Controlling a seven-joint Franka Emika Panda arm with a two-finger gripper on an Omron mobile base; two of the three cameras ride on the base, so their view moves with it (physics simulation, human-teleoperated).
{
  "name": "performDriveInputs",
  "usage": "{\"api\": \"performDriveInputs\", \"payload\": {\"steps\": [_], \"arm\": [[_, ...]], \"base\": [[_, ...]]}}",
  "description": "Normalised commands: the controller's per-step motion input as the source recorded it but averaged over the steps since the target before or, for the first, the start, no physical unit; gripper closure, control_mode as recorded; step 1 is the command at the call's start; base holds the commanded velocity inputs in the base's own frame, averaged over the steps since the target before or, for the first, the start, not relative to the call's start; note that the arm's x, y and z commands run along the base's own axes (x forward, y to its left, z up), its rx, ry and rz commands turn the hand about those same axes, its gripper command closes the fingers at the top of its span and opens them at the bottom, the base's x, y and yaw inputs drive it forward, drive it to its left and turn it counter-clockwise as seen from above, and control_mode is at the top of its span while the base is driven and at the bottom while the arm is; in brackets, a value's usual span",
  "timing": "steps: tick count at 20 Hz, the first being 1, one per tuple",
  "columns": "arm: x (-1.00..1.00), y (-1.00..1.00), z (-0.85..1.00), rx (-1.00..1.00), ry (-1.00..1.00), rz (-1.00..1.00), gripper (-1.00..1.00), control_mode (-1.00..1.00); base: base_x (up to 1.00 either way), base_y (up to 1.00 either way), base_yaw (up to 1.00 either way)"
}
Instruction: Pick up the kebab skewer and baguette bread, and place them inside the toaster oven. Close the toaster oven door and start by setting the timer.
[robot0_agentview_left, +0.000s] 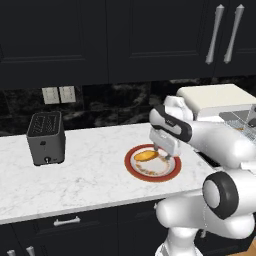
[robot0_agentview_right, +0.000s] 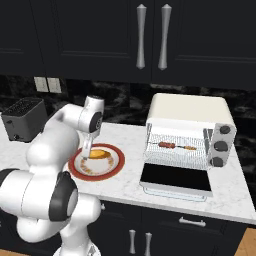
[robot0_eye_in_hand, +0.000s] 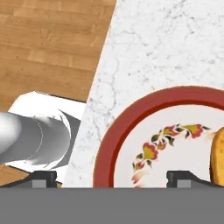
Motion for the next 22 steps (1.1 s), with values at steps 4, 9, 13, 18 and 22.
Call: {"api": "performDriveInputs", "payload": {"steps": [4, 9, 13, 18, 22], "arm": [[0.55, 0.16, -0.2, 0.0, 0.0, 0.05, -1.0, -1.0], [0.22, 0.0, -0.25, 0.0, -0.04, 0.0, -1.0, -1.0], [0.01, 0.0, -0.47, 0.0, -0.11, 0.0, -1.0, -1.0], [0.16, 0.0, -0.41, 0.0, -0.12, 0.0, -1.0, -1.0], [0.33, 0.0, -0.04, 0.0, -0.13, 0.0, -1.0, -1.0]], "base": [[0.0, 0.0, 0.0], [0.0, 0.0, 0.0], [0.0, 0.0, 0.0], [0.0, 0.0, 0.0], [0.0, 0.0, 0.0]]}}
